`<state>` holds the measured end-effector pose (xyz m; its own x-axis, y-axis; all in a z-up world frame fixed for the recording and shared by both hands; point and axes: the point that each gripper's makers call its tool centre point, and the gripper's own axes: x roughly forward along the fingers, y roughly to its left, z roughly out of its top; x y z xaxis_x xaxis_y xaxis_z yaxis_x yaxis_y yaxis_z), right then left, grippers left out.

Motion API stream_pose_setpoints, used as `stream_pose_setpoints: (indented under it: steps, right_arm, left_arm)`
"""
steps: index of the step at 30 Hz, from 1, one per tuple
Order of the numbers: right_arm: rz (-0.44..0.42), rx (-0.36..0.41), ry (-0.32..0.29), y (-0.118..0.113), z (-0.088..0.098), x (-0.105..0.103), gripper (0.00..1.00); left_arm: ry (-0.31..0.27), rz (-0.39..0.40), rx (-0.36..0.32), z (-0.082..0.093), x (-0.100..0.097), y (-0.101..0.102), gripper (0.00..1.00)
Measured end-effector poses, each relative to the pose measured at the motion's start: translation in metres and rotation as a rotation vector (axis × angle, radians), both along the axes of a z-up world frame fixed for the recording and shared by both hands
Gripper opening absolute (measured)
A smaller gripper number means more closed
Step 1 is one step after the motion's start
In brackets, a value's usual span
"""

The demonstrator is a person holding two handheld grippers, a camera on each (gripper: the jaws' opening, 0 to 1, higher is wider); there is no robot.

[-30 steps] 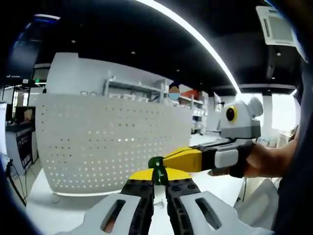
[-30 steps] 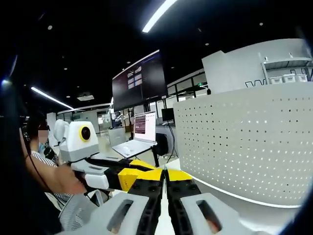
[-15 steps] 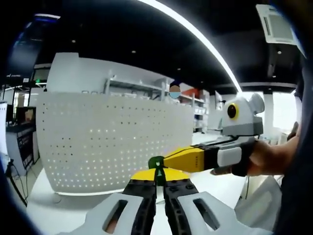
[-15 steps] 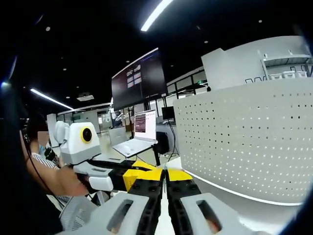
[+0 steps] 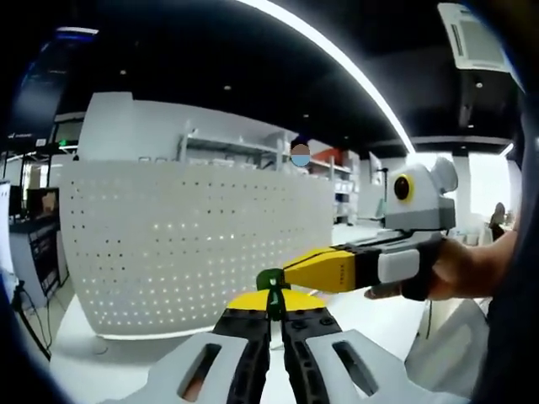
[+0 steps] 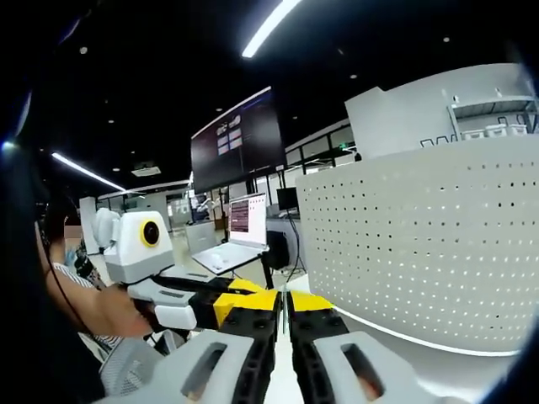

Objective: Insert the hook assembly into the mounting plate slot until the hook locks in place.

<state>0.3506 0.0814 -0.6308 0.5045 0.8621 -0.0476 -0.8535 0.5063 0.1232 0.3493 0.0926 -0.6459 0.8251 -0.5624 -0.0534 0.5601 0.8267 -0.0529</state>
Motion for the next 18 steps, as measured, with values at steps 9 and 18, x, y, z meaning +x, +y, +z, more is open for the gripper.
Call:
stream_pose_setpoints:
  steps: [9, 18]
  right_arm:
    - [-0.028, -0.056, -0.050, -0.010, -0.002, 0.001, 0.14]
    - [-0.056, -0.093, -0.064, -0.029, -0.007, 0.002, 0.25]
  left_arm:
    - [0.005, 0.017, -0.003, 0.001, 0.003, 0.008, 0.03]
    - [-0.004, 0.039, 0.009, 0.007, 0.011, 0.017, 0.03]
